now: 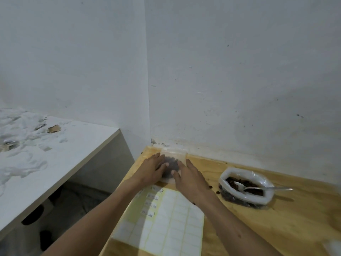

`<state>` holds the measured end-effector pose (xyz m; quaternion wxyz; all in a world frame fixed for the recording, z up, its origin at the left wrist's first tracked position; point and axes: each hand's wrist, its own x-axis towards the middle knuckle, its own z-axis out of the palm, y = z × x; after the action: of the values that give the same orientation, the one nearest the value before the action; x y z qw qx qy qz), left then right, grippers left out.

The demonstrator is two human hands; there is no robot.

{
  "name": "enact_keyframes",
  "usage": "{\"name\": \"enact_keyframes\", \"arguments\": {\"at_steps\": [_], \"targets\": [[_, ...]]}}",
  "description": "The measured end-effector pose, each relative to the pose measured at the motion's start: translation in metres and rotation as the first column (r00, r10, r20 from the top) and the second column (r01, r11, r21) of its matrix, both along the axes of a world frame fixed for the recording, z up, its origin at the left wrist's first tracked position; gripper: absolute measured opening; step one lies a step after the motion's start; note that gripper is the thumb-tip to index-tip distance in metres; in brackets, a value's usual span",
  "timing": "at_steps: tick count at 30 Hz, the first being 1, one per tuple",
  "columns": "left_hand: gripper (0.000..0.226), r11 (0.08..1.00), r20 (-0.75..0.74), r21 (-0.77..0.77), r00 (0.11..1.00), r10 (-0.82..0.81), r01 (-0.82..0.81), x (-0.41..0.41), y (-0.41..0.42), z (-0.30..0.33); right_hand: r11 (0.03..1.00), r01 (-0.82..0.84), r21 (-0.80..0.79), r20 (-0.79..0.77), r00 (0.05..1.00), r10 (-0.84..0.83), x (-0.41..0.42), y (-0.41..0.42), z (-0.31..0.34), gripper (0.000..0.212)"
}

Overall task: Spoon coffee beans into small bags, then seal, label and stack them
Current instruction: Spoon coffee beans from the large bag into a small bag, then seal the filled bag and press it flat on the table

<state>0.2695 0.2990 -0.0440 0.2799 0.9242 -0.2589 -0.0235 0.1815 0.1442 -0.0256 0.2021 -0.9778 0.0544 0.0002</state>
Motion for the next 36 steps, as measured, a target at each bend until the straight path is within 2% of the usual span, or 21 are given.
{"name": "enact_keyframes", "arguments": {"at_steps": [3,6,10,13,18,21,25,28,30,33,35,36], "targets": [[0.049,0.996,0.119,-0.029,0.989,0.088,-0.085,-0.007,-0.007,0.005,1.000,0.018,-0.025,0.069,0.997,-0.016,-0.013,-0.018,0.022,0.059],[0.049,0.992,0.156,-0.101,0.984,0.086,-0.071,-0.024,-0.032,0.019,0.994,0.088,-0.057,0.136,0.987,-0.080,-0.037,-0.044,0.047,0.059],[0.047,0.986,0.191,-0.165,0.981,-0.007,0.039,-0.067,-0.089,0.043,0.972,0.223,-0.079,0.201,0.958,-0.203,-0.090,-0.091,0.072,0.059],[0.046,0.978,0.212,-0.127,0.968,-0.138,0.167,-0.103,-0.136,0.055,0.934,0.348,-0.081,0.204,0.923,-0.326,-0.135,-0.128,0.080,0.057],[0.050,0.931,0.142,-0.016,0.923,-0.358,0.364,-0.167,-0.210,0.061,0.856,0.506,-0.111,0.148,0.860,-0.489,-0.215,-0.191,0.080,0.058],[0.055,0.888,0.085,0.043,0.884,-0.460,0.458,-0.203,-0.248,0.057,0.798,0.587,-0.135,0.056,0.809,-0.585,-0.260,-0.223,0.073,0.060],[0.063,0.827,0.002,0.192,0.842,-0.539,0.529,-0.245,-0.289,0.044,0.740,0.660,-0.132,-0.119,0.730,-0.673,-0.308,-0.253,0.056,0.059],[0.066,0.766,-0.065,0.300,0.813,-0.578,0.568,-0.262,-0.305,0.033,0.738,0.657,-0.154,-0.234,0.701,-0.673,-0.324,-0.256,0.044,0.059],[0.063,0.745,-0.090,0.346,0.811,-0.579,0.570,-0.269,-0.311,0.029,0.747,0.647,-0.155,-0.259,0.703,-0.662,-0.328,-0.256,0.038,0.051],[0.056,0.791,-0.069,0.303,0.840,-0.537,0.531,-0.271,-0.315,0.024,0.712,0.695,-0.096,-0.208,0.686,-0.697,-0.330,-0.260,0.032,0.041],[0.063,0.830,-0.066,0.246,0.862,-0.502,0.502,-0.271,-0.313,0.022,0.668,0.744,-0.027,-0.187,0.653,-0.734,-0.329,-0.263,0.028,0.046],[0.069,0.844,-0.070,0.213,0.870,-0.489,0.492,-0.270,-0.311,0.022,0.641,0.768,0.006,-0.180,0.631,-0.754,-0.328,-0.264,0.028,0.038]]}}
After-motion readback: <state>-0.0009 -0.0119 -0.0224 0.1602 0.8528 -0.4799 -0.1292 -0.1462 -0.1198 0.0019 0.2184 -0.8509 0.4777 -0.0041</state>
